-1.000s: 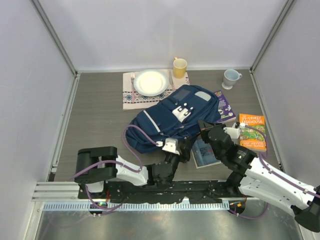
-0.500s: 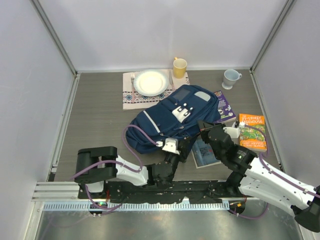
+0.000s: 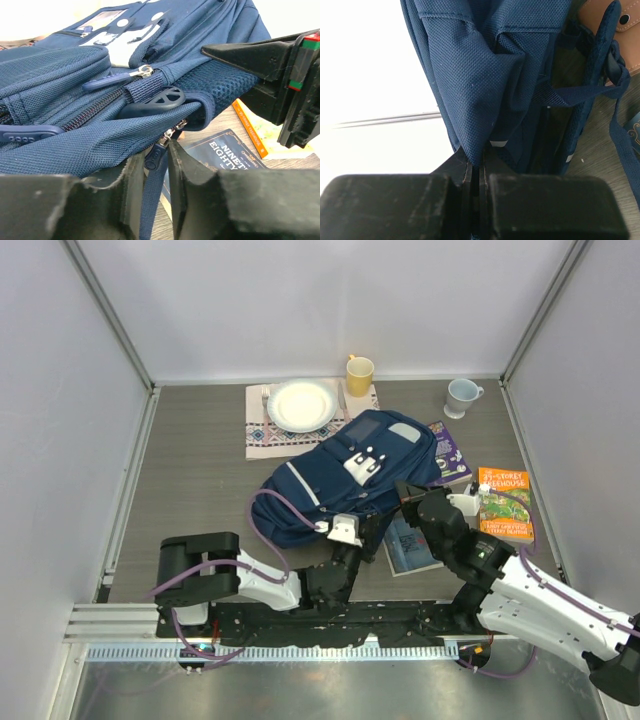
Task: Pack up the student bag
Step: Unzip the student bag at the center of the board.
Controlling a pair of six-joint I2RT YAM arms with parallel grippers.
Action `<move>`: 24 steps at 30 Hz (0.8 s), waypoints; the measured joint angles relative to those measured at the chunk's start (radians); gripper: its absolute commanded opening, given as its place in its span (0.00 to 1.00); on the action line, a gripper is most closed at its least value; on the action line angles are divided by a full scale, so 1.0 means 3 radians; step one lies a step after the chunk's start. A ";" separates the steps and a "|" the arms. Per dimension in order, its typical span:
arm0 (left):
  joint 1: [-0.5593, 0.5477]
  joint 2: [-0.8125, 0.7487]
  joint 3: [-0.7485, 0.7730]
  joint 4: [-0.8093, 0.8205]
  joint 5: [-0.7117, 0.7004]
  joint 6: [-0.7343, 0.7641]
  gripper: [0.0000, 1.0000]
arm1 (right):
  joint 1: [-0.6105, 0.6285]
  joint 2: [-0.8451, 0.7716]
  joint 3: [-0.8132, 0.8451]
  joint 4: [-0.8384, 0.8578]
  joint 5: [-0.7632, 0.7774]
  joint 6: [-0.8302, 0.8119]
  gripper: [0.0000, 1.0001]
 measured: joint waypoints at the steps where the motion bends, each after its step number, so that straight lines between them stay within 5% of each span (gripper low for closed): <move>1: 0.0003 0.0003 0.0000 0.0001 -0.0010 0.0019 0.20 | 0.0000 -0.0009 0.0000 0.0000 -0.0004 -0.0003 0.01; 6: 0.0001 0.0004 0.0000 0.0064 -0.0017 0.0047 0.01 | 0.0001 -0.0052 0.0000 -0.0028 -0.0018 -0.0009 0.01; 13: 0.0000 -0.0076 -0.0085 0.0003 0.0038 -0.0062 0.00 | 0.0013 -0.0061 0.0000 -0.0060 0.0014 -0.0114 0.01; 24: -0.0080 -0.0796 -0.0448 -0.1181 0.0538 -0.1041 0.00 | 0.0046 -0.0029 0.0052 -0.0045 0.0182 -0.0802 0.01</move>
